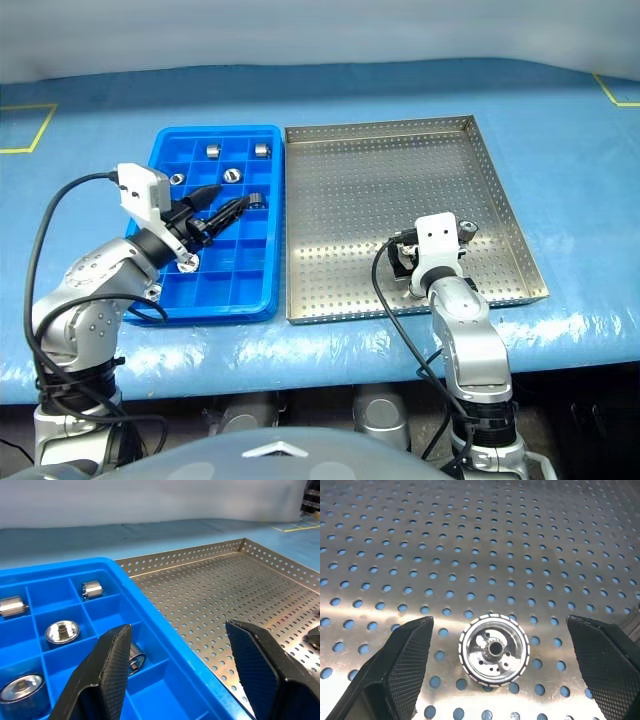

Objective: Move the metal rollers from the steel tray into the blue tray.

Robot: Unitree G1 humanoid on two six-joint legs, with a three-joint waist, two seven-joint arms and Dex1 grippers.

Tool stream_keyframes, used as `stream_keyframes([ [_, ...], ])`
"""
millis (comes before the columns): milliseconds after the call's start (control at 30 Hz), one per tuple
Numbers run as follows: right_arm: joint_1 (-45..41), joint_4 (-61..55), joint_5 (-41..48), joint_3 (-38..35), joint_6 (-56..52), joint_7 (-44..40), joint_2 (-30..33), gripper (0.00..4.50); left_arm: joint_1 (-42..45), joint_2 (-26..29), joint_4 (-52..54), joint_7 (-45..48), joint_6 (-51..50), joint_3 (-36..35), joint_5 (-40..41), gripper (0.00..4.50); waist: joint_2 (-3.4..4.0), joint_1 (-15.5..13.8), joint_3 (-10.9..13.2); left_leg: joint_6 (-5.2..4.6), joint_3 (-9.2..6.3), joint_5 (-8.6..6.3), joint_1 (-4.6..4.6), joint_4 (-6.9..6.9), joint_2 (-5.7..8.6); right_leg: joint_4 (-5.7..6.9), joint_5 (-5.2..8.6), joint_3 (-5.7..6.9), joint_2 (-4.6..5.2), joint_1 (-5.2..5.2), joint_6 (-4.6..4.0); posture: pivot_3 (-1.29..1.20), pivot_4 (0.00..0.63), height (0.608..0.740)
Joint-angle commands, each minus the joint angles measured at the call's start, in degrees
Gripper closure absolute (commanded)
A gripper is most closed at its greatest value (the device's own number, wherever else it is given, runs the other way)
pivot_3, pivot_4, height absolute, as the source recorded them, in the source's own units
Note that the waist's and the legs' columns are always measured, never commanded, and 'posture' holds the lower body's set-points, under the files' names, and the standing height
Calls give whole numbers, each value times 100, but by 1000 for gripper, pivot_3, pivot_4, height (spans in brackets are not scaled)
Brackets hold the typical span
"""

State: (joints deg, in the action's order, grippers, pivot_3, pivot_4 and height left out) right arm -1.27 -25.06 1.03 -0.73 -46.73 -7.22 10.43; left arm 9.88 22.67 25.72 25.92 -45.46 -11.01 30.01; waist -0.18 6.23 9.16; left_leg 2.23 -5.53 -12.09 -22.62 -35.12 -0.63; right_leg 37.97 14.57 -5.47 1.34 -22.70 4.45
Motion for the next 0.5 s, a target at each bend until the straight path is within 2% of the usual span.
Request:
stream_keyframes([
  [33,-122,149,106,-203,10,103,-140,382,73,16,15,-38,185,-10,12,1210,-1,38,-1,0,1,0,0,0,0,0,0,-1,0,0,-1,-125,150,740],
  [67,-146,212,111,-234,0,119,-156,530,79,23,3,-47,196,-15,11,1210,-1,55,-1,0,0,0,0,0,0,0,0,-1,-1,0,-1,-125,150,740],
  [300,-230,229,94,-197,34,138,-140,2689,33,128,1,-105,265,-114,11,1210,-1,75,-1,0,0,0,1,1,-1,1,1,-1,-1,0,1,-111,150,740],
  [500,-422,-71,105,87,195,-1,-71,2689,62,86,-43,-292,335,-382,53,1210,0,76,-1,-1,0,0,1,-1,0,2,2,-1,-1,0,3,-88,150,740],
])
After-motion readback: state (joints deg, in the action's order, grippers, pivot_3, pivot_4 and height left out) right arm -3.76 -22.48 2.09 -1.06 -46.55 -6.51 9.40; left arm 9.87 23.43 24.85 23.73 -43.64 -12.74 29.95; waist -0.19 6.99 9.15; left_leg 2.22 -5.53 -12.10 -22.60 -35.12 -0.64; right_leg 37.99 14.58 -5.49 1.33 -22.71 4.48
